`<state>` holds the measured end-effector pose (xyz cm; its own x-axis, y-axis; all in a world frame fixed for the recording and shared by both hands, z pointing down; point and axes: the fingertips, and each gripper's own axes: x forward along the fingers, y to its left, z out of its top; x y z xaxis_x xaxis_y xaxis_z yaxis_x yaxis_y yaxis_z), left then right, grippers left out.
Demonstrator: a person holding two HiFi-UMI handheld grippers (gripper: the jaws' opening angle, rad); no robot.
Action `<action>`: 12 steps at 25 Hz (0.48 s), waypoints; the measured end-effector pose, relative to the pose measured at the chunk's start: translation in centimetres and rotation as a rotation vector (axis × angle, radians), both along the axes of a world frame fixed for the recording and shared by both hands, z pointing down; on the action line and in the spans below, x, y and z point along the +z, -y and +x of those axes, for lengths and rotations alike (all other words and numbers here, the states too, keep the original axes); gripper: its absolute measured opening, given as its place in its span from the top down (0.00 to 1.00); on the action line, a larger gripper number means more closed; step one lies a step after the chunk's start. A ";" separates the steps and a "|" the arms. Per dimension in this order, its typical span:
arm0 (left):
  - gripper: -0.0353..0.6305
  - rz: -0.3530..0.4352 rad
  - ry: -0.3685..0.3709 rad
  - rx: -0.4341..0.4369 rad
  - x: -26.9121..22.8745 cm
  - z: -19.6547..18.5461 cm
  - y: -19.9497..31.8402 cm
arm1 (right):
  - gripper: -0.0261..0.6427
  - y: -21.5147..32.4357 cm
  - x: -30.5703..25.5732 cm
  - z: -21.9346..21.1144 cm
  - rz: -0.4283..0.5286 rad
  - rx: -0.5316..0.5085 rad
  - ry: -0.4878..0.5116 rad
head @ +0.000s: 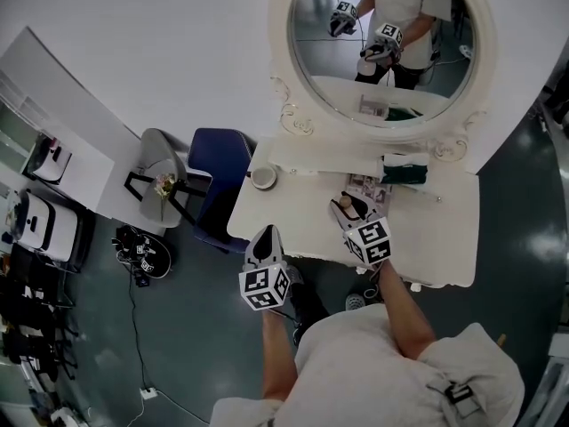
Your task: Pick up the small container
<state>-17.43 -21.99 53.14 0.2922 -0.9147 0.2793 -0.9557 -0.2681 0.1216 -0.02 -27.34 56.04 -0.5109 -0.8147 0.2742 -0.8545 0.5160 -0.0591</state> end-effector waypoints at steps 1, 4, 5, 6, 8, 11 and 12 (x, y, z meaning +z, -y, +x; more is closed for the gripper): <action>0.90 0.004 -0.004 0.003 -0.1 0.2 -0.1 | 0.75 -0.2 -0.1 0.2 -0.002 0.002 0.001; 0.90 0.015 -0.013 0.010 -0.4 0.6 -0.3 | 0.75 -0.9 -0.2 0.6 -0.007 0.003 -0.003; 0.90 0.014 -0.014 0.015 -0.4 0.8 -0.4 | 0.75 -1.1 -0.2 0.7 -0.007 0.004 -0.002; 0.90 0.012 -0.013 0.022 -0.2 1.0 -0.6 | 0.75 -1.2 -0.2 0.8 -0.007 0.006 -0.001; 0.90 0.007 -0.012 0.037 0.0 1.6 -0.9 | 0.75 -1.5 -0.1 1.3 -0.003 0.011 -0.003; 0.90 0.004 -0.008 0.049 0.1 2.0 -1.1 | 0.75 -1.7 -0.4 1.6 -0.003 0.015 0.003; 0.90 0.004 -0.005 0.049 0.0 1.9 -1.1 | 0.76 -1.7 -0.5 1.6 -0.005 0.016 0.006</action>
